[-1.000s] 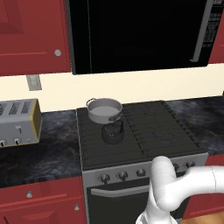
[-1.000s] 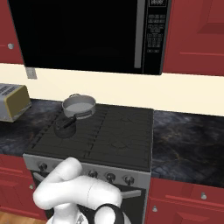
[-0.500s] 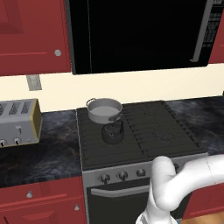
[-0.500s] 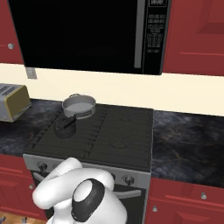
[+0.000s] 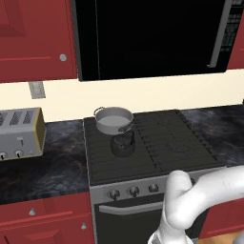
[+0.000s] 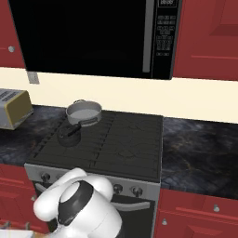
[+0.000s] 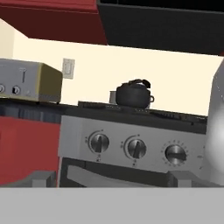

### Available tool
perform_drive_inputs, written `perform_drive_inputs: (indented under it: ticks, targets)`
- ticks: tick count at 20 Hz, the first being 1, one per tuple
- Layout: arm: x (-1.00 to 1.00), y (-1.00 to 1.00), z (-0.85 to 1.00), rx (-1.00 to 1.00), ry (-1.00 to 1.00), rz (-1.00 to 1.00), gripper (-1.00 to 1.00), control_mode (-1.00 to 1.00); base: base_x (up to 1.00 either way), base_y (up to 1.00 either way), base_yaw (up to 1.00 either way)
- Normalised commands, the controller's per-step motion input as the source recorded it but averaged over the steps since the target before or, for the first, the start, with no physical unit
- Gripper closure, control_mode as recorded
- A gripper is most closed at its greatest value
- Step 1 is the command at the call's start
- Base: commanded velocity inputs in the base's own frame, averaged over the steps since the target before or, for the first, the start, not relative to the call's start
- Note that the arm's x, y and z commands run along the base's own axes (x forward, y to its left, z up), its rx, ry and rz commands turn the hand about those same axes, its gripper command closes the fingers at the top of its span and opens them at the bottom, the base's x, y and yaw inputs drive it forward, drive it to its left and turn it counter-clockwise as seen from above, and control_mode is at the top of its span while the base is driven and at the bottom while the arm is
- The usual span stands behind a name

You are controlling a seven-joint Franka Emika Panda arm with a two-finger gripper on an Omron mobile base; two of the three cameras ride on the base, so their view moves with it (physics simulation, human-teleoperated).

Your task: Pick the kettle from the counter and place it on a stove burner. Then turn the burner on.

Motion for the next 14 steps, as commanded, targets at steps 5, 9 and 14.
perform_drive_inputs:
  ticks: [5, 9, 14]
  targets:
    - [0.39, 0.03, 0.0, 0.0, 0.0, -0.06, -1.0, -1.0, 0.0, 0.0, 0.0]
    - [0.52, 0.08, 0.0, 0.0, 0.0, -0.08, -1.0, -1.0, 0.0, 0.0, 0.0]
    - [0.52, 0.11, 0.0, 0.0, 0.0, -0.07, -1.0, -1.0, 0.0, 0.0, 0.0]
